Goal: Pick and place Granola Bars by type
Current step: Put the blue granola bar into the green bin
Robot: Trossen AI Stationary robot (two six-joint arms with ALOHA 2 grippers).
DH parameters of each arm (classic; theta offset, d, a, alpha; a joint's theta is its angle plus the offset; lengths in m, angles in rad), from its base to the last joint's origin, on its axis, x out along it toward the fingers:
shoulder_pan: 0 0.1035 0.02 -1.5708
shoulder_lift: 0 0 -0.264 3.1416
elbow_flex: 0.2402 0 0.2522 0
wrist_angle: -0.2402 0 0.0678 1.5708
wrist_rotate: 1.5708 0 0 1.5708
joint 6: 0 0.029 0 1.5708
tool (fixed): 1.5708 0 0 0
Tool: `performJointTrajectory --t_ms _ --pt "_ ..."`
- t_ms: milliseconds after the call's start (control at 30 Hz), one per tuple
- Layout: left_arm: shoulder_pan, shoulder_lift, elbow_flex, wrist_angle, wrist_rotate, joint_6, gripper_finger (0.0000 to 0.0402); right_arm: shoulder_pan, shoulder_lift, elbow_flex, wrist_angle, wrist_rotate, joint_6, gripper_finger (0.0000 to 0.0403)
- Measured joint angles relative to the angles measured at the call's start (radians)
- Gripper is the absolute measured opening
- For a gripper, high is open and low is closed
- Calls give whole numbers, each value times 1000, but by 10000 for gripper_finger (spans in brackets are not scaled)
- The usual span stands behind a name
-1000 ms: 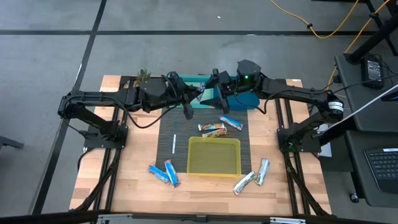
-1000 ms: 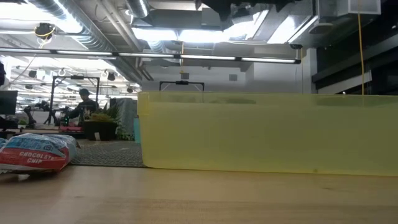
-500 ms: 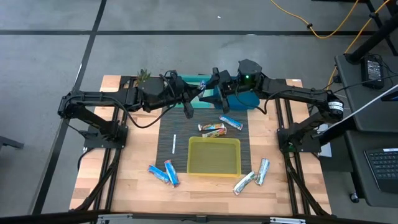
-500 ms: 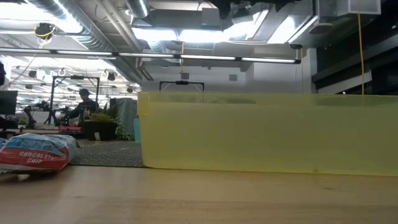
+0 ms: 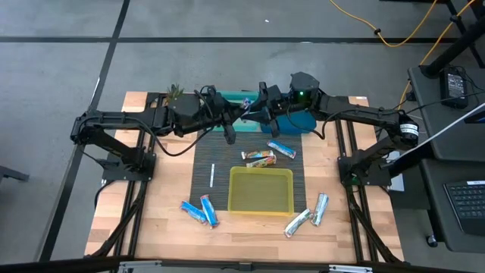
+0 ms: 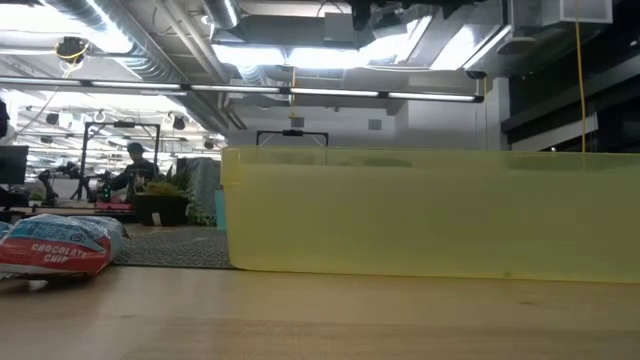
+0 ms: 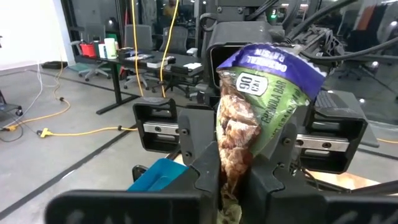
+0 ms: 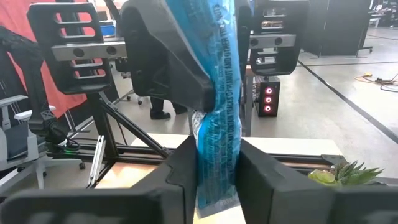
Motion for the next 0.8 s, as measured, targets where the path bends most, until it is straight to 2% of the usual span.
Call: performJointTrajectory --t_ms 267,467,600,800 --pt "-45 -7 0 12 -5 20 131 1 -2 0 2 -3 -2 84" --pt "-115 -67 0 -6 -17 1 196 -5 -25 -1 -28 -1 -4 84" --pt "-185 -81 1 -48 -30 -13 214 -8 -49 -1 -64 14 -30 84" --pt "-237 -63 0 -64 -97 -24 215 -7 -54 -1 -97 9 -2 84"
